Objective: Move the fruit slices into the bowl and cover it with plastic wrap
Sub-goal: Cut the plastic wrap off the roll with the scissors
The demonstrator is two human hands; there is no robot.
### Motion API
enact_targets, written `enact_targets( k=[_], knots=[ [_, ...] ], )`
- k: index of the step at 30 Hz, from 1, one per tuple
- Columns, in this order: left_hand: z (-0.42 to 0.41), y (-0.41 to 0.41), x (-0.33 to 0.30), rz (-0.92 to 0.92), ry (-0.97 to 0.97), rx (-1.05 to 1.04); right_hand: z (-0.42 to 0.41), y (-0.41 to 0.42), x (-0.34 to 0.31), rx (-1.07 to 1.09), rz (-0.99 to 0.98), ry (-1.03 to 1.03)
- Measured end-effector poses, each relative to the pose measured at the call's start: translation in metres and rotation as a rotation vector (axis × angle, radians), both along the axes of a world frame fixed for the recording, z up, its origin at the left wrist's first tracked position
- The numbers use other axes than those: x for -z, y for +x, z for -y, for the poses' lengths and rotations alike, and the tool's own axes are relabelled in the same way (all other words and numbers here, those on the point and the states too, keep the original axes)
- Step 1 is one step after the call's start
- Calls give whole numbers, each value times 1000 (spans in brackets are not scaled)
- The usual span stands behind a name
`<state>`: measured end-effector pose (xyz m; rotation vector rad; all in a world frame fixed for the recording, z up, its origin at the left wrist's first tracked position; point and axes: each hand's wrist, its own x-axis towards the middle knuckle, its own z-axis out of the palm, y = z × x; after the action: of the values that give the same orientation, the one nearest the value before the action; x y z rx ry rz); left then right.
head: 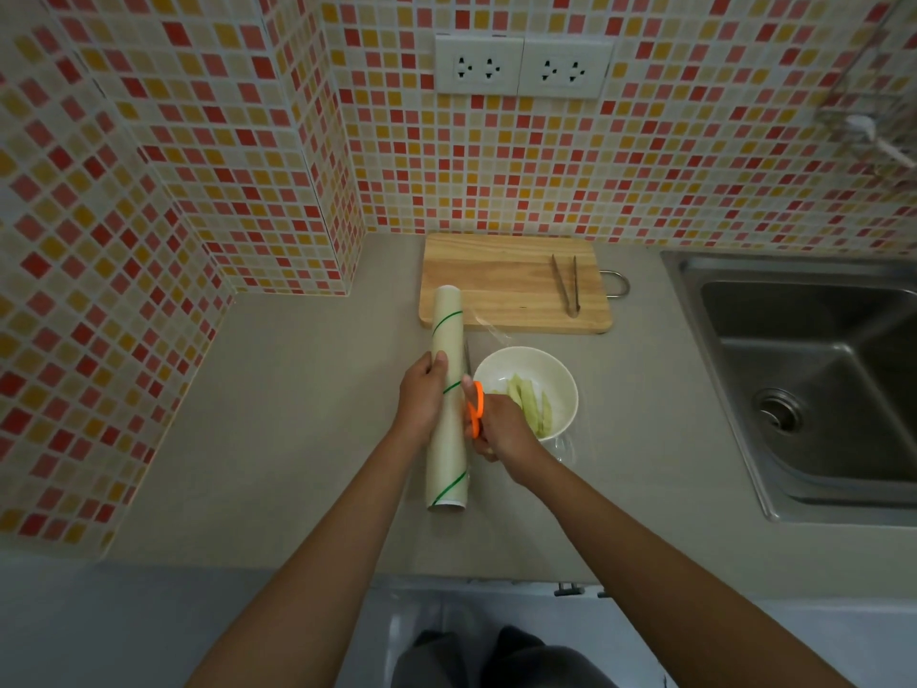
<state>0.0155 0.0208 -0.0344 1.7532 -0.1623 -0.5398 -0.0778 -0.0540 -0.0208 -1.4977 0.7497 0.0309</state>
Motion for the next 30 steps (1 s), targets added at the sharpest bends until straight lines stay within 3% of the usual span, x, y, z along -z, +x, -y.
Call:
enact_targets(
  k=[11, 17, 30],
  knots=[
    [-1, -3, -1, 7, -2, 16, 11, 17, -3, 22, -22, 61],
    [-1, -2, -1, -7, -24, 9, 18, 27, -6, 6, -37, -35],
    [1, 1, -2, -32, -21, 2, 31, 47, -2, 63, -51, 107]
  ],
)
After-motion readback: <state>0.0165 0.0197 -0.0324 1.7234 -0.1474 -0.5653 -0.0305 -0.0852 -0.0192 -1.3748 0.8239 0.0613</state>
